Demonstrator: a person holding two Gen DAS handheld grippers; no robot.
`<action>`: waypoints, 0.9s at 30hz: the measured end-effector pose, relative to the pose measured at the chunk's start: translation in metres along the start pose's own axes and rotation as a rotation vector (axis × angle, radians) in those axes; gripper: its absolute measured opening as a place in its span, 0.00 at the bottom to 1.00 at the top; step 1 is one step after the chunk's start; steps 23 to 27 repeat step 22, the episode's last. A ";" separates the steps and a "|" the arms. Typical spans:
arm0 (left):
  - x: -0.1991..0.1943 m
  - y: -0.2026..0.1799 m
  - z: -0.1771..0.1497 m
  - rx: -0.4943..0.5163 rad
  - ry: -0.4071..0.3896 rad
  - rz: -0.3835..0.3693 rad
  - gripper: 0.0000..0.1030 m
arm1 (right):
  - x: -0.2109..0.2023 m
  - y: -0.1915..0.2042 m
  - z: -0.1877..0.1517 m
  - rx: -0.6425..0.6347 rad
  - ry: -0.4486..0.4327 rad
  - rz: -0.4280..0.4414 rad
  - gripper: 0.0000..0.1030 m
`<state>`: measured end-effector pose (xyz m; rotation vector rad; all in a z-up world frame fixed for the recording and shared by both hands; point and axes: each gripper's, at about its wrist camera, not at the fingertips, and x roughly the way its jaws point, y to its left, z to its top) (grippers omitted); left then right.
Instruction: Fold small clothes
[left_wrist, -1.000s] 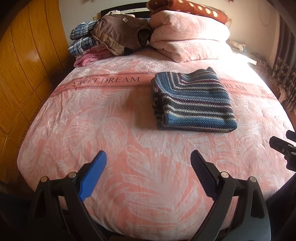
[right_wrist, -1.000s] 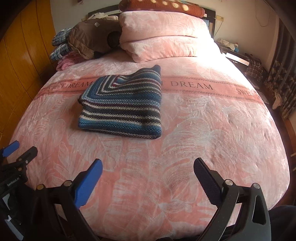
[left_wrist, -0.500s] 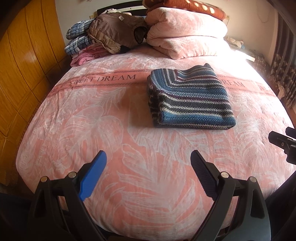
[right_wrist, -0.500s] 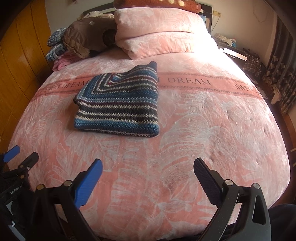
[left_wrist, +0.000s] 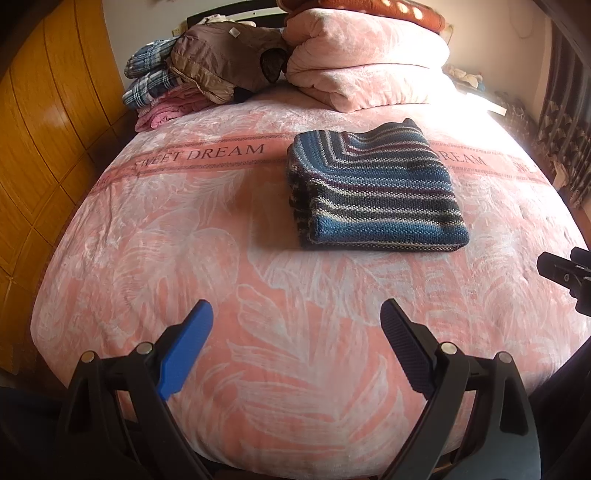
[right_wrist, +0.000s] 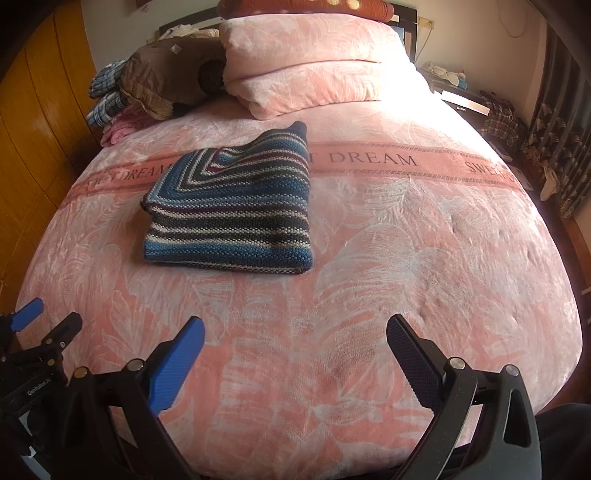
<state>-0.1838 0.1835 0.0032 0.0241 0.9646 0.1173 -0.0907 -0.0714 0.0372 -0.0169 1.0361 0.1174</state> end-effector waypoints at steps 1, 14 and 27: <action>0.000 0.000 0.000 -0.001 0.000 0.001 0.89 | -0.001 0.000 0.001 -0.004 -0.008 -0.006 0.96; 0.001 0.000 0.000 0.001 0.001 0.003 0.89 | -0.004 -0.001 0.003 0.006 -0.035 0.005 0.96; 0.001 0.000 0.000 0.004 0.000 0.000 0.89 | -0.003 0.002 0.002 -0.011 -0.028 -0.027 0.96</action>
